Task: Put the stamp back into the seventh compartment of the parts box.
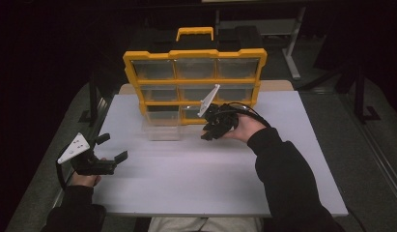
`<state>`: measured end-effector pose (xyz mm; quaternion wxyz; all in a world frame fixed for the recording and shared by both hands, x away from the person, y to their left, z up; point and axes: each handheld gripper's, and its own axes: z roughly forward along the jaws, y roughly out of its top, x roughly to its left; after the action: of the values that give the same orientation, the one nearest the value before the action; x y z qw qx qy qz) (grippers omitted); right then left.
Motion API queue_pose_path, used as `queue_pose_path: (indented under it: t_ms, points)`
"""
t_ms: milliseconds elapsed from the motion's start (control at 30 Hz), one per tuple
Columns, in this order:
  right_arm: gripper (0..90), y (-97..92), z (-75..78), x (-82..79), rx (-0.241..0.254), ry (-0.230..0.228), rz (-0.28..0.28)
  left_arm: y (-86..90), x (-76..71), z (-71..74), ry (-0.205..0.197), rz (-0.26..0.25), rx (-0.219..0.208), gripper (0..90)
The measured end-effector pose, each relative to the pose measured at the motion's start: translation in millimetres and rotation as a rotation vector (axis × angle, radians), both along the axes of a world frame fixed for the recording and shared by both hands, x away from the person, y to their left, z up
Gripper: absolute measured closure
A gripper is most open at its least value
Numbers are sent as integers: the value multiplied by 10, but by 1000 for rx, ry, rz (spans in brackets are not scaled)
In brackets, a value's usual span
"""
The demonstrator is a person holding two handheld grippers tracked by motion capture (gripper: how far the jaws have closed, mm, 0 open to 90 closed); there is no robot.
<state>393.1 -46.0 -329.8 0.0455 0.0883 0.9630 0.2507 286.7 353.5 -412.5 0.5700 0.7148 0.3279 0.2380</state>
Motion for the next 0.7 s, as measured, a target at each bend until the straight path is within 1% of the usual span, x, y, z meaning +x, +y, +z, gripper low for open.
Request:
queue_pose_path:
  t_ms: [300, 500, 700]
  points:
    - [651, 102, 69, 51, 1, -10, 6, 1, -3, -1, 1, 0, -2, 0]
    - [652, 186, 145, 109, 16, -18, 12, 3, -4, -2, 3, 1, -6, 0]
    - [652, 255, 160, 153, 22, -19, 19, -2, 1, -7, 5, -1, -5, 0]
